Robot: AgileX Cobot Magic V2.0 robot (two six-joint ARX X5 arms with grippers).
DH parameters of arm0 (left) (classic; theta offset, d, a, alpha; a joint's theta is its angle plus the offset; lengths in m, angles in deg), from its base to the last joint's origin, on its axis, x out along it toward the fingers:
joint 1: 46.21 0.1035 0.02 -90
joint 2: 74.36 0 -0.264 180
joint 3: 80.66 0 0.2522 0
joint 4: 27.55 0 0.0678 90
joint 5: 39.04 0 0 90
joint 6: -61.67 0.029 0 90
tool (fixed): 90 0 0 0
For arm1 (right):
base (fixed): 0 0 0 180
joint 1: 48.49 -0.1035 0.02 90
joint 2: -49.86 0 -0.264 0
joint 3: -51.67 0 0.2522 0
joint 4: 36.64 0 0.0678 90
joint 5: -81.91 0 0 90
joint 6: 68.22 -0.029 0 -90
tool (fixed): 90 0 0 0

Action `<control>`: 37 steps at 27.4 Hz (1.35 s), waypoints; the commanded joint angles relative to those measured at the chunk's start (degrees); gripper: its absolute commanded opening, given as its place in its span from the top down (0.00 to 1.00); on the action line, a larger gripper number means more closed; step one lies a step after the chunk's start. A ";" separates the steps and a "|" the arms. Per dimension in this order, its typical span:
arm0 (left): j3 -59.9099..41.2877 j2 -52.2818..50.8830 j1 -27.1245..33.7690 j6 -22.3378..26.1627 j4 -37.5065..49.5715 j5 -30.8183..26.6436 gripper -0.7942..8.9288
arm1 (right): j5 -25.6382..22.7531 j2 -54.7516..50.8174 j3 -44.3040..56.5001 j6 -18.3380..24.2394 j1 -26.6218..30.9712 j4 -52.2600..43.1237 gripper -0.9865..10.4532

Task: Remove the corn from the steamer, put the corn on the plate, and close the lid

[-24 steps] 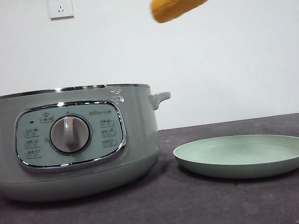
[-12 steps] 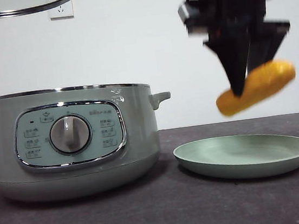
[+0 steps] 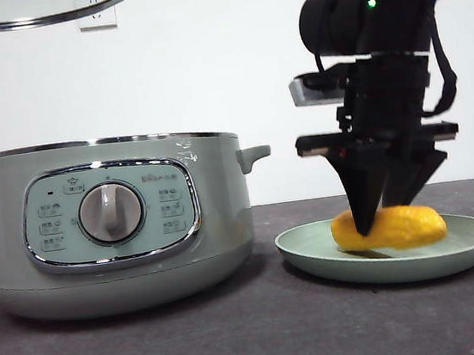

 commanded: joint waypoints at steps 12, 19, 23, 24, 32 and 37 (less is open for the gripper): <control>0.70 2.56 -0.07 -0.48 3.89 0.15 0.93 | -0.31 0.09 1.44 -1.29 0.42 -1.62 0.61; 0.70 5.75 -0.07 -0.46 4.00 0.17 0.93 | -0.11 -3.02 1.44 -1.42 0.39 -0.57 0.61; 0.70 8.74 -0.07 -0.48 4.26 0.24 0.93 | -0.09 -7.82 1.44 -1.64 0.39 1.46 0.61; 0.70 9.53 -0.07 -0.46 4.50 0.26 0.93 | -0.11 -8.98 1.44 -1.64 0.39 1.86 0.61; 0.70 16.52 -0.17 -0.63 9.38 3.28 0.93 | -0.26 -20.96 1.44 -1.64 0.81 5.11 0.61; 0.70 19.89 -1.01 -0.70 11.41 3.21 0.93 | -0.33 -27.04 1.44 -1.64 0.94 7.06 0.61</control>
